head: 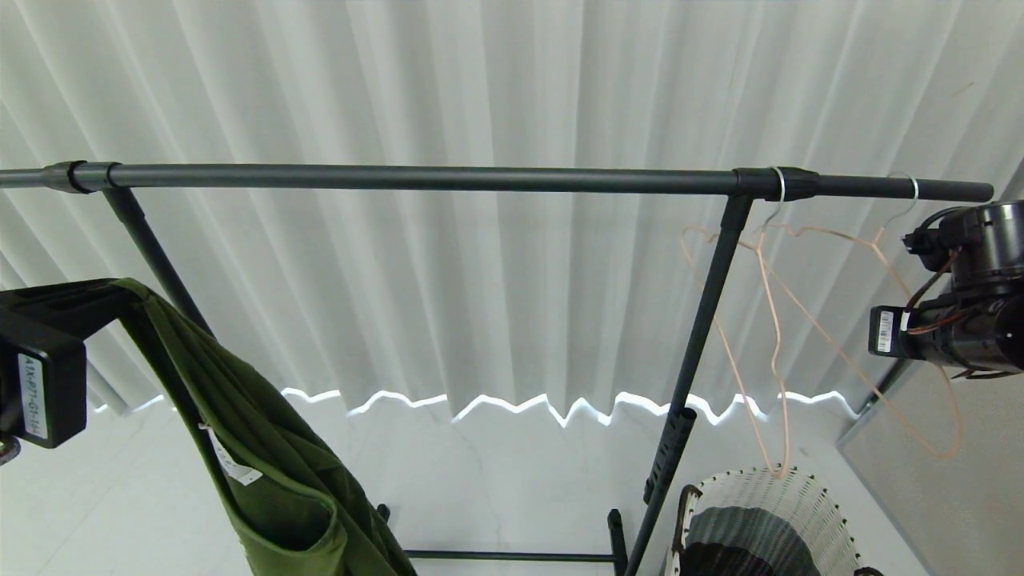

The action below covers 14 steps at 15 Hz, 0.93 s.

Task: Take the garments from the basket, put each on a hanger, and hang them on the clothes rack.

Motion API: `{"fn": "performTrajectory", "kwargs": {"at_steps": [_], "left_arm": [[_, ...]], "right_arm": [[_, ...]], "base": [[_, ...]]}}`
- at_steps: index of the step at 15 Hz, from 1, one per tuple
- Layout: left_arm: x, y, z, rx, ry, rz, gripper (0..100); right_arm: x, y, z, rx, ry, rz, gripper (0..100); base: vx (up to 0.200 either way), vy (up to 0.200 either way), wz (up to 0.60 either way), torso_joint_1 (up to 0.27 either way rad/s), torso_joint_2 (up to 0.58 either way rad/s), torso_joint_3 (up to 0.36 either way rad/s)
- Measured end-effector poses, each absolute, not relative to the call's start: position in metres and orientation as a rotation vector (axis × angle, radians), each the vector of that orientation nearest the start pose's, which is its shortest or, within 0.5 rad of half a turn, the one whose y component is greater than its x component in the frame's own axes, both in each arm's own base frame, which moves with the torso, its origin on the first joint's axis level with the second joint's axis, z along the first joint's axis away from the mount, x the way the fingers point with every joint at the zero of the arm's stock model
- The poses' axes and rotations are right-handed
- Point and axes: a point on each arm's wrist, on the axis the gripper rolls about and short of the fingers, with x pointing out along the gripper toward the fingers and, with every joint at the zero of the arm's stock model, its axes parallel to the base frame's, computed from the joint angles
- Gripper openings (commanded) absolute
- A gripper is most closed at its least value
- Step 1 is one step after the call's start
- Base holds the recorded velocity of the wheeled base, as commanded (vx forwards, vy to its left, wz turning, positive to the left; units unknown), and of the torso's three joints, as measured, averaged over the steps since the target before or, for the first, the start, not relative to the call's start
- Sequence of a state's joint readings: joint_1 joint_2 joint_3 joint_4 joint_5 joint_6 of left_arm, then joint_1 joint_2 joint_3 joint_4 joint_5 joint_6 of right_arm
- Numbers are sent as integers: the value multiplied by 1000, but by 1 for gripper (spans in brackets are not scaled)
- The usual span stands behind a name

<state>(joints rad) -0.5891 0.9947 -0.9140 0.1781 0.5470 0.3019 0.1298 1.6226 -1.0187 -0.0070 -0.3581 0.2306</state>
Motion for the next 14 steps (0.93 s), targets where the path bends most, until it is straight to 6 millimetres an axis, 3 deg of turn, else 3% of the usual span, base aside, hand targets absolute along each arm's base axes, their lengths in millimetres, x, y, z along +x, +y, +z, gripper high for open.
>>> {"fn": "performTrajectory", "kwargs": {"at_steps": [8, 14], "left_arm": [[100, -53, 287, 442, 211, -75, 0], [100, -52, 286, 465, 214, -70, 0]], "right_arm": [[271, 29, 222, 82, 496, -273, 0], [232, 26, 234, 39, 485, -249, 0]], "base": [[0, 0, 0, 0, 0, 0], [-33, 0, 0, 0, 0, 0]]}}
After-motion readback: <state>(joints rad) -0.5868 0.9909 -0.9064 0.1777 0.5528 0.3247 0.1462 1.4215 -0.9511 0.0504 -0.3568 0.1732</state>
